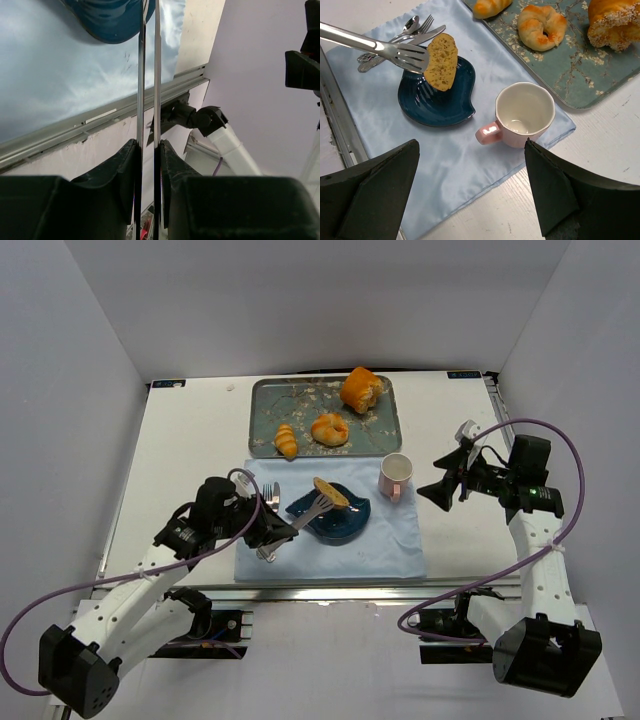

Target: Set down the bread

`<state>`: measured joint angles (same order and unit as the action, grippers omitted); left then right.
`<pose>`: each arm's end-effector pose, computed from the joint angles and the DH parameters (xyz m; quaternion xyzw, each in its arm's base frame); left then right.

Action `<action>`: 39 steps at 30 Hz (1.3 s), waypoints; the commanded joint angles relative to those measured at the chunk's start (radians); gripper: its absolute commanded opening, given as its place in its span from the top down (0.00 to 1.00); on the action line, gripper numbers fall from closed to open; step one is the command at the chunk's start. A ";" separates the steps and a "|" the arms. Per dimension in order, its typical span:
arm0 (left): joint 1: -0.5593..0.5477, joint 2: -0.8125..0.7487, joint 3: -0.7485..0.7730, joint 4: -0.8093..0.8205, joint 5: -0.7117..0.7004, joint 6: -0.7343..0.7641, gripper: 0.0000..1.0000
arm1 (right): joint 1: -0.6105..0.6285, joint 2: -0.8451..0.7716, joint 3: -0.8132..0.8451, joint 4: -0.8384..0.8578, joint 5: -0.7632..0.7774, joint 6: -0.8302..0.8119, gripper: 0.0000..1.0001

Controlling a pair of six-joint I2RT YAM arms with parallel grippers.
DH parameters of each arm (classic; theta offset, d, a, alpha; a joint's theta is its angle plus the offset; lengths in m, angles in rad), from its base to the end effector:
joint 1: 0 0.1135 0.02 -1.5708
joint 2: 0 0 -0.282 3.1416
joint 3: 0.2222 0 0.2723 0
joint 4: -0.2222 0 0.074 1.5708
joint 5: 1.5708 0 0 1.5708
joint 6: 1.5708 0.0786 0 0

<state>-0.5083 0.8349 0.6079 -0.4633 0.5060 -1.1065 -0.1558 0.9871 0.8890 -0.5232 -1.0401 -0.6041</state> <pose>0.1676 -0.1370 0.2303 -0.1561 0.8684 -0.4547 0.1217 0.2351 0.0317 0.3163 -0.3930 0.7020 0.2633 0.5323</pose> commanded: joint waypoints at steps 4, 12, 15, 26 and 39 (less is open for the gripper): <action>-0.013 -0.010 -0.016 -0.058 -0.007 0.053 0.92 | -0.004 -0.038 0.025 -0.027 -0.020 -0.022 0.10; -0.018 0.049 0.055 -0.144 -0.066 0.137 0.54 | -0.004 -0.062 0.021 -0.060 -0.001 -0.045 0.11; -0.018 0.049 0.079 -0.158 -0.069 0.139 0.45 | -0.004 -0.064 0.019 -0.063 -0.001 -0.046 0.11; -0.018 0.003 0.191 -0.287 -0.109 0.154 0.46 | -0.004 -0.059 0.021 -0.063 -0.005 -0.051 0.11; -0.016 0.090 0.503 -0.552 -0.525 0.312 0.82 | 0.085 -0.061 0.042 -0.164 0.006 -0.198 0.11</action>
<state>-0.5213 0.8711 1.0374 -0.9287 0.1890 -0.8944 -0.1383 0.9394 0.8906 -0.6529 -1.0523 -0.7464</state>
